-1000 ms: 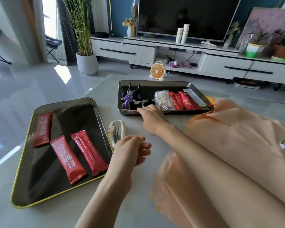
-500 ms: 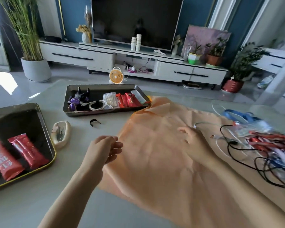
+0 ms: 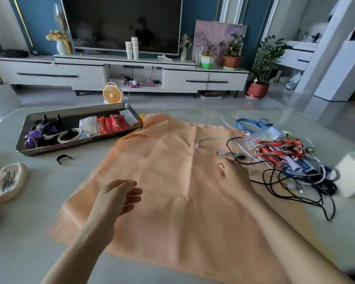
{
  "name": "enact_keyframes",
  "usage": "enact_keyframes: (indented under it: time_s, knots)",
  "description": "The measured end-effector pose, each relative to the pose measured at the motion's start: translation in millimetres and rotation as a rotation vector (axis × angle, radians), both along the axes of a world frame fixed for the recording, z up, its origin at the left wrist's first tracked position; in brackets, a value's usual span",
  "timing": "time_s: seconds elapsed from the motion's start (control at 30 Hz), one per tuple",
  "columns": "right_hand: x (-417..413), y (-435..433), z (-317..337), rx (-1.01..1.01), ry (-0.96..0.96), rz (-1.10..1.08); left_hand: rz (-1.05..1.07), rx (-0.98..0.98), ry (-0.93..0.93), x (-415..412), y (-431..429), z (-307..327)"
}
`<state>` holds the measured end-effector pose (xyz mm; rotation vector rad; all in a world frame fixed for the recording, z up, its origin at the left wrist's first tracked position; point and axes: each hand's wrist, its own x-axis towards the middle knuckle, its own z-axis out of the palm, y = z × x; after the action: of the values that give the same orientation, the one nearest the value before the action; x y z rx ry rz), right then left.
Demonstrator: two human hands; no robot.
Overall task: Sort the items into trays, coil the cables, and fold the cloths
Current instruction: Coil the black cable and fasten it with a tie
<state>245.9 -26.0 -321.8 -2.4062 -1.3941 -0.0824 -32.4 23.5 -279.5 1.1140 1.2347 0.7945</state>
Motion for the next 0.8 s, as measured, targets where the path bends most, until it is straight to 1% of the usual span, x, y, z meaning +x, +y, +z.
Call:
enact_keyframes:
  time_s: [0.1, 0.13, 0.2, 0.27, 0.37, 0.5, 0.6, 0.73, 0.8]
  knots:
    - [6, -4, 4, 0.163, 0.123, 0.022, -0.005, -0.006, -0.008, 13, 1, 2]
    - [9, -6, 5, 0.229, 0.139, 0.011, -0.013, -0.010, -0.015, 18, 0, 2]
    - [16, -9, 8, 0.300, 0.100, -0.052, -0.030, -0.022, -0.020, 25, -4, 2]
    - [27, -13, 7, 0.287, 0.035, -0.135, -0.057, -0.031, -0.001, 32, -9, 0]
    - [37, -18, 4, 0.216, 0.023, -0.194, -0.093, -0.029, 0.030, 36, -17, -4]
    - [47, -25, 9, 0.159, -0.172, -0.256, -0.103, -0.019, 0.051, 38, -22, -5]
    - [60, -33, 15, 0.098, -0.269, -0.307, -0.105, -0.020, 0.059, 37, -23, -6]
    - [69, -40, 15, -0.013, -0.301, -0.331, -0.118, -0.022, 0.056, 36, -25, -7]
    - [70, -43, 14, -0.003, -0.283, -0.381, -0.119, -0.018, 0.048, 35, -25, -7]
